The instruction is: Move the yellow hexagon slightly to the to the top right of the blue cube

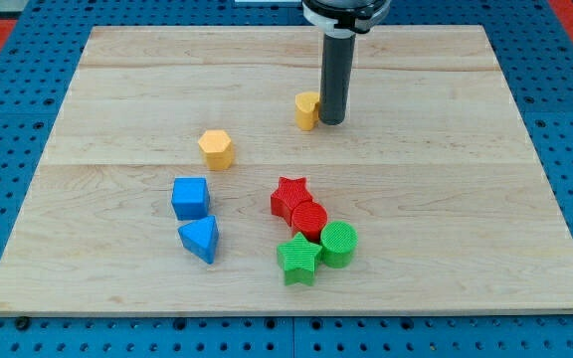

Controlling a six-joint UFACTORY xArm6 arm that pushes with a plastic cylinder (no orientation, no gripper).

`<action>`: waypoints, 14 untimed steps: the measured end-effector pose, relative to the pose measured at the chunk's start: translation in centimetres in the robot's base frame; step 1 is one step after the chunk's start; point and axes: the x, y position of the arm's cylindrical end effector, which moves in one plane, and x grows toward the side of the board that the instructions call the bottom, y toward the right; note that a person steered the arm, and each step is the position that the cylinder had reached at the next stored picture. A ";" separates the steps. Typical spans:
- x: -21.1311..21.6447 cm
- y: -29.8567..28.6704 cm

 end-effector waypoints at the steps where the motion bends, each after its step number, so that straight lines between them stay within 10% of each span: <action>1: -0.4 0.2; 7: 1.9 10.3; 9: -2.1 4.0; 11: 3.0 -9.4; 14: 9.6 -13.0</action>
